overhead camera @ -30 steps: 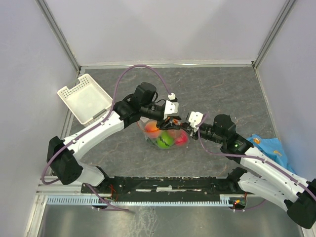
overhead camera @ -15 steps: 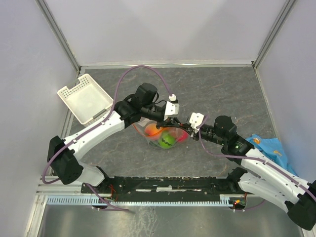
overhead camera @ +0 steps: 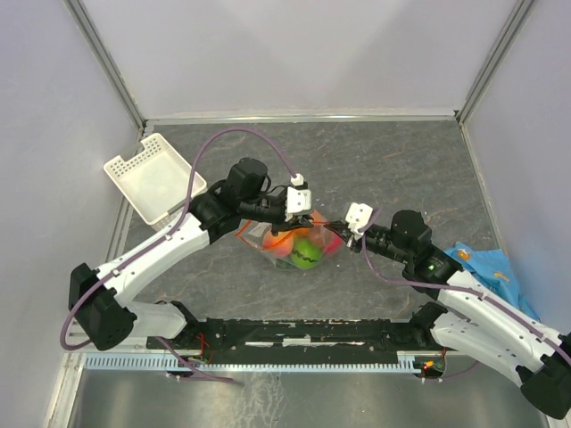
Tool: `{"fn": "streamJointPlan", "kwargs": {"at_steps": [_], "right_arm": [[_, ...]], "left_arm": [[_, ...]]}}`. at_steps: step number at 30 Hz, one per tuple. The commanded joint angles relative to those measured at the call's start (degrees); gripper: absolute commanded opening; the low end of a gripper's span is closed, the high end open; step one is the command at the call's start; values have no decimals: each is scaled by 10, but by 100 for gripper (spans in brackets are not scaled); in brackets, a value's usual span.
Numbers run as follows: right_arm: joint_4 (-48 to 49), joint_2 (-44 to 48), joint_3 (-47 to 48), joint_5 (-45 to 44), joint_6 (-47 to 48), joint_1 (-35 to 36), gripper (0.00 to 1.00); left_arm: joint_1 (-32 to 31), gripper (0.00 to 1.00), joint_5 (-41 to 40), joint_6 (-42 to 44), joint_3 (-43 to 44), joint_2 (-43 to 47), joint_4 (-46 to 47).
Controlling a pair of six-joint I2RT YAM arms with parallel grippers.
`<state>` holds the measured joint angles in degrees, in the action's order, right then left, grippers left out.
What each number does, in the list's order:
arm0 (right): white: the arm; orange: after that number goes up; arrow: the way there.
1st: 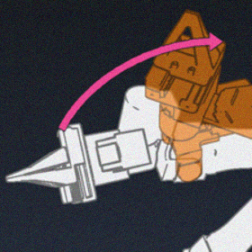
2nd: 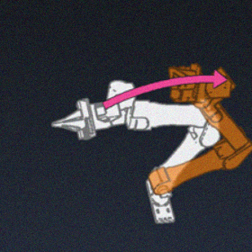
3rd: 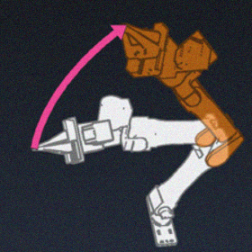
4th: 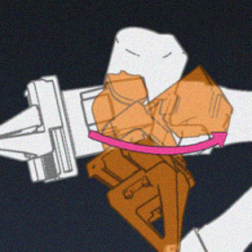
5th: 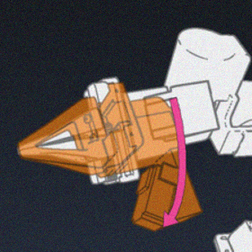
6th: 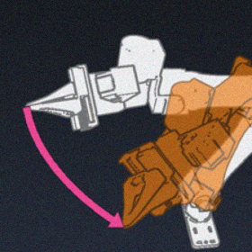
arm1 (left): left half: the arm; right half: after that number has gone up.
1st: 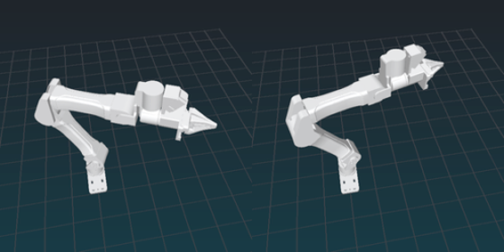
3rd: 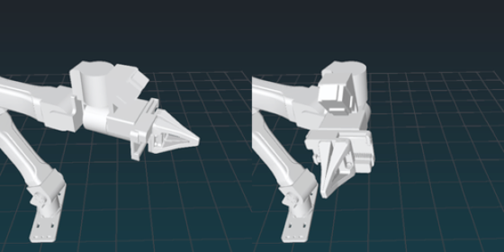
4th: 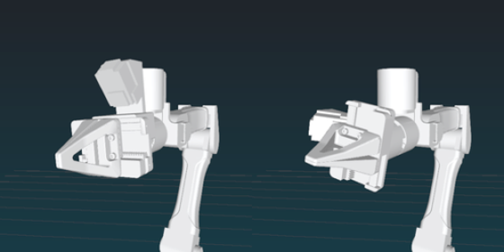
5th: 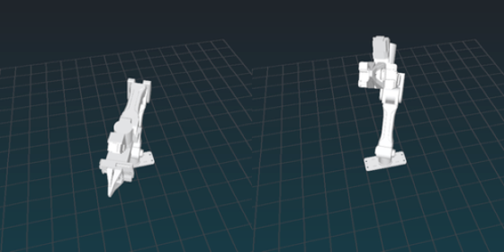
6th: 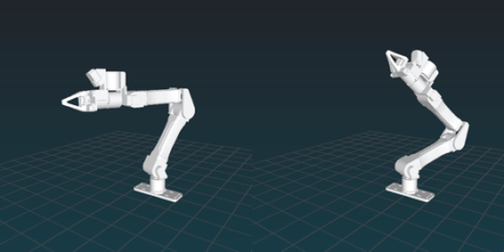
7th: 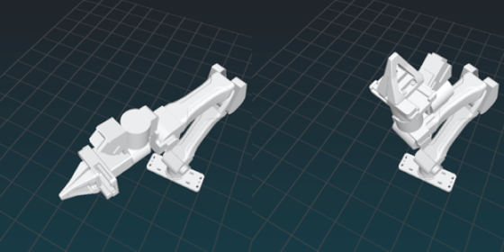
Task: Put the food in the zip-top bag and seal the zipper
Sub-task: Zip the zipper food storage bag at the center of the board.
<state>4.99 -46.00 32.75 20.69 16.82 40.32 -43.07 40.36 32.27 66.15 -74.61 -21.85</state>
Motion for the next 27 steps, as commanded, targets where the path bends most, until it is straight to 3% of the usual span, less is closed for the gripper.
{"fn": "streamJointPlan", "kwargs": {"at_steps": [1,5,10,16,19,24,27], "right_arm": [[14,18,-3,-38,2,-14,2],[21,16,-6,-31,-3,-17,2],[16,-11,12,16,-7,-17,3],[-6,-43,48,66,-13,-17,37],[-8,-54,64,81,-14,-17,46],[-13,-76,95,93,-8,-17,46],[-31,-84,111,94,-2,-17,36]], "left_arm": [[16,14,-54,-31,-17,37,19],[26,13,-80,-40,-36,54,38],[26,12,-25,-48,-32,46,40],[26,11,13,-48,-19,40,34],[25,11,28,-48,-15,41,34],[25,11,41,-48,-9,38,34],[25,11,37,-50,-9,39,31]]}}
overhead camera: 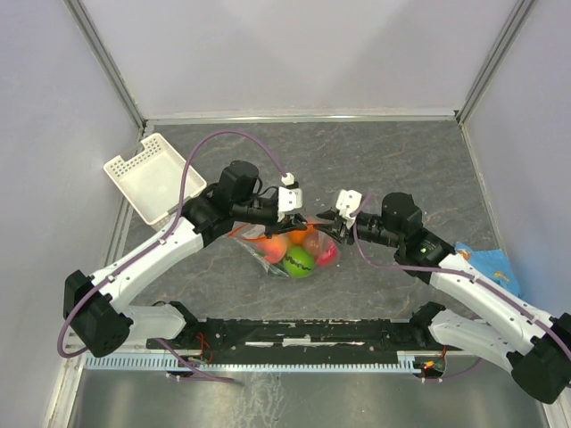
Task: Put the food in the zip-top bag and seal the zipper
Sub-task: Zip the zipper food storage bag at the center of the board.
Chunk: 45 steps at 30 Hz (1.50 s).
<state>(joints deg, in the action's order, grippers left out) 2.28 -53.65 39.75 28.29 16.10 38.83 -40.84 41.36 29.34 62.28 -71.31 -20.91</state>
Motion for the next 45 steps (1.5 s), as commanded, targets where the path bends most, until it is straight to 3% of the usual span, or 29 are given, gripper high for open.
{"fn": "streamJointPlan", "kwargs": {"at_steps": [1,5,23,45], "right_arm": [[-12,-9,44,14,8,-2,30],[-37,2,44,-21,12,-3,3],[-65,103,7,-313,-44,-4,2],[-112,100,42,-563,-94,-25,2]], "left_arm": [[2,11,24,-21,28,7,21],[1,11,6,-32,22,16,21],[1,10,-85,-113,-58,77,75],[1,8,-236,-142,-102,95,86]]}}
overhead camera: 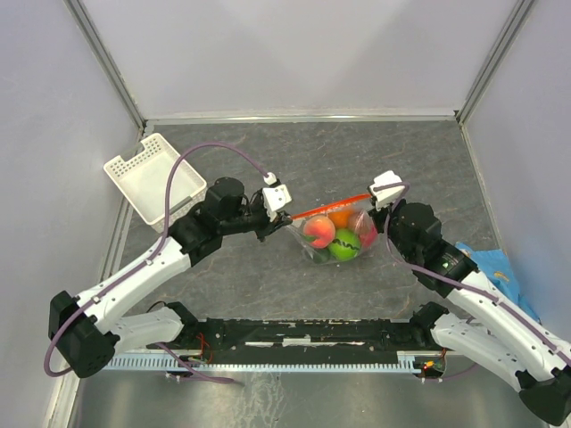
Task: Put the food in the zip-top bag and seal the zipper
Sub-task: Zip the zipper food storage bag at the center of the board, then place the zipper food storage bag at the center of the board.
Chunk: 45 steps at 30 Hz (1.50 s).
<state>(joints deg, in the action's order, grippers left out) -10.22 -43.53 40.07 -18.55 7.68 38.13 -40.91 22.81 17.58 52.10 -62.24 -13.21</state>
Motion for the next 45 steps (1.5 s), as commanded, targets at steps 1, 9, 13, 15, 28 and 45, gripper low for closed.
{"fn": "streamJointPlan", "kwargs": {"at_steps": [1,9,13,15,28,45], "right_arm": [[10,-5,42,-98,-12,-22,2],[8,-59,58,-64,-42,-62,2],[52,-104,64,9,-43,-78,2],[68,-142,84,37,-43,-82,2],[190,-237,82,141,-59,-91,2],[74,-110,-9,261,-119,-92,8]], "left_arm": [[1,8,-61,-25,0,3,9],[1,7,-141,-35,3,-31,8],[2,9,-146,-56,6,-39,58],[2,9,-151,-68,19,-47,79],[2,8,-254,-140,76,-131,175],[-3,33,-170,-327,-8,-71,145]]}}
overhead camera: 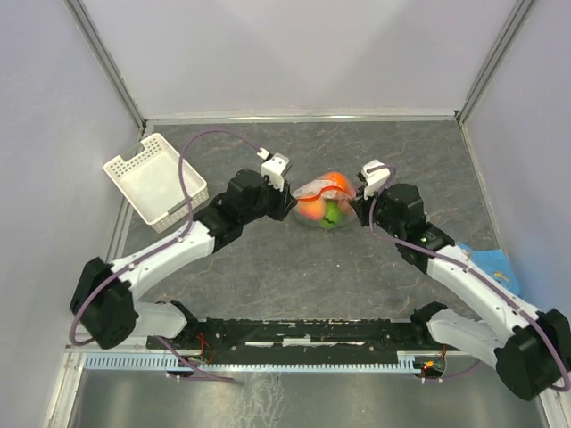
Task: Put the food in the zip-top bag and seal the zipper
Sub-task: Place the zipper food storage bag at the center of the board, then reset both arms
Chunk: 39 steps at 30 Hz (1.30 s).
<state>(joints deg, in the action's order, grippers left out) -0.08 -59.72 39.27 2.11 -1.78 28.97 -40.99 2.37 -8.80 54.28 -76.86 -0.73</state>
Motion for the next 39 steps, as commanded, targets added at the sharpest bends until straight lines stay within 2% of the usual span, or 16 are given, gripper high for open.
{"fn": "streamJointPlan", "kwargs": {"at_steps": [1,9,16,18,19,20,21,26,28,32,36,39], "right_arm": [[-38,63,-2,66,-31,0,10],[-93,178,-37,80,-66,0,31],[-176,282,-61,33,-66,0,52],[-199,317,-62,3,-71,0,63],[-210,334,-62,-14,-76,0,72],[-218,354,-61,-30,-83,0,91],[-224,371,-60,-52,-88,0,99],[-266,455,-44,-213,-124,0,99],[-286,470,-37,-272,-145,0,99],[-312,481,-38,-381,-229,0,99],[-303,500,-52,-375,-237,0,99],[-293,516,-66,-372,-241,-1,99]], "left_arm": [[-2,36,37,-73,-42,98,21],[-2,53,61,-149,-143,237,21],[-2,63,-7,-181,-176,375,-60],[-2,66,-34,-184,-168,411,-94],[-2,69,-47,-183,-162,430,-113],[-2,71,-60,-182,-154,447,-131],[-2,72,-75,-179,-145,465,-153],[-2,84,-174,-165,-95,546,-250],[-2,99,-220,-162,-89,580,-267],[-2,100,-280,-148,-119,667,-255],[3,100,-274,-145,-164,728,-209],[7,100,-299,-138,-165,744,-217]]}}
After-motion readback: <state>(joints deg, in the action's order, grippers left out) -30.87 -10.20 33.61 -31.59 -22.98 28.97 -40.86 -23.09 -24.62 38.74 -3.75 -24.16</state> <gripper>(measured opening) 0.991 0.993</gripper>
